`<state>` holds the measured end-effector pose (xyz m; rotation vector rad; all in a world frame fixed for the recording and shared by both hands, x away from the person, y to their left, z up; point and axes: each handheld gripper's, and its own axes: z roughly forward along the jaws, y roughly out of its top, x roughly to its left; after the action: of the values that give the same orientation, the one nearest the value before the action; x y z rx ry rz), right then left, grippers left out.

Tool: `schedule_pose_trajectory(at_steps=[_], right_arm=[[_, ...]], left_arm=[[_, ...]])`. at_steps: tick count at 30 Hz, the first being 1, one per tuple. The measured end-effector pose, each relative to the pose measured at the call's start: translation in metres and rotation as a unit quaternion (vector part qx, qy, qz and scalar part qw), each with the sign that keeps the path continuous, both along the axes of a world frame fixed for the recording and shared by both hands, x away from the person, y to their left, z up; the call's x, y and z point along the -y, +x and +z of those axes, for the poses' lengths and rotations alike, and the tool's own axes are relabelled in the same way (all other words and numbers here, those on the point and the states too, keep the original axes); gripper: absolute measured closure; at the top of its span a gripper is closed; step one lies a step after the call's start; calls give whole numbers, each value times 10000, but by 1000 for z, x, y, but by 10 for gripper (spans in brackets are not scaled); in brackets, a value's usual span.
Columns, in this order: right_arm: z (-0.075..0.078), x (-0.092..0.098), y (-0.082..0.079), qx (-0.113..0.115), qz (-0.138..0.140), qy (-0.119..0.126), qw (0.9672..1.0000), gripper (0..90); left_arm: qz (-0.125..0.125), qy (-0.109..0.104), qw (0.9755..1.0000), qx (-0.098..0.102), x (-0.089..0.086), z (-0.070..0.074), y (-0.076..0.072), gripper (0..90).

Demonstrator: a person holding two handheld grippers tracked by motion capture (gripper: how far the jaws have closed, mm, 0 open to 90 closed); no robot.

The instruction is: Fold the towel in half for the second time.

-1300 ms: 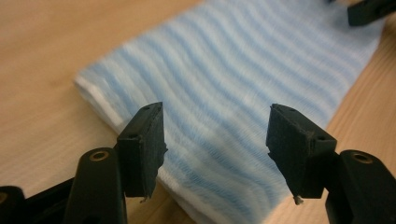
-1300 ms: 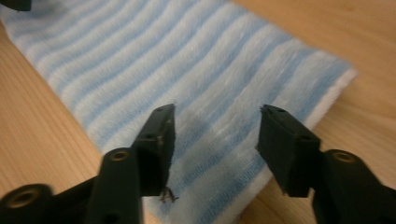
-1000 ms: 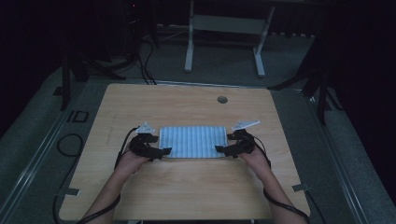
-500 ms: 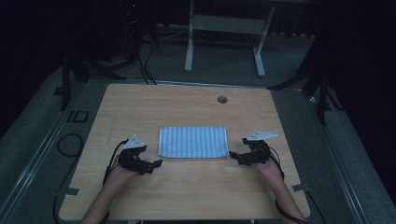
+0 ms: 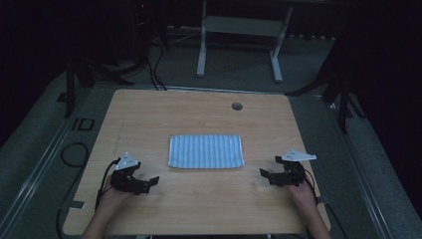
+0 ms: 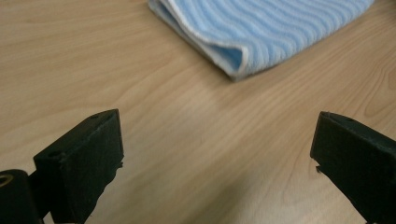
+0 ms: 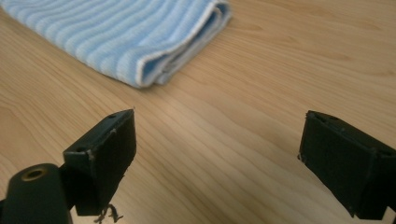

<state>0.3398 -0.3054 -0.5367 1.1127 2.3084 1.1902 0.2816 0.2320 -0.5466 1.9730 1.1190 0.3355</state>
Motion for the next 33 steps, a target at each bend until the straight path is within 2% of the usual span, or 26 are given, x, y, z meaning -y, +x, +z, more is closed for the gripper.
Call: schedule_pose_trajectory(at_steps=[5, 8, 11, 13, 15, 17, 19, 20, 26, 30, 33], right_arm=[[-3, 11, -8, -19, -115, 0, 9999, 107], [-7, 18, -15, 29, -245, 17, 9997, 107], [-12, 24, -21, -37, -337, -56, 9994, 107], [-11, 26, -25, 8, -368, -95, 9993, 107], [-10, 29, -30, 11, -408, -13, 9992, 107], [-11, 31, -34, 40, -501, -95, 9987, 107], [-11, 33, -39, 51, -524, -133, 9985, 107], [-10, 35, -42, 78, -568, -98, 9983, 107], [-6, 48, -58, 179, -809, 75, 9965, 107], [-4, 58, -69, 273, -961, 146, 9949, 108], [-5, 63, -68, 282, -1067, 176, 9937, 107]], left_arm=[[176, 65, 9998, 115, -5, -2, -9, 25], [353, -101, 9992, 134, -10, -3, -12, 25], [355, 43, 9993, 144, -10, -4, -16, 25], [376, 32, 9992, 136, -11, -5, -18, 25], [361, -18, 9992, 149, -12, -5, -22, 25], [393, -1, 9990, 192, -12, -6, -24, 25], [392, 109, 9991, 136, -13, -6, -25, 25], [428, 91, 9988, 210, -14, -6, -26, 25], [593, -147, 9976, 320, -22, -3, -30, 25], [639, -105, 9973, 358, -22, -4, -32, 25], [642, -134, 9972, 348, -21, -4, -32, 25]])
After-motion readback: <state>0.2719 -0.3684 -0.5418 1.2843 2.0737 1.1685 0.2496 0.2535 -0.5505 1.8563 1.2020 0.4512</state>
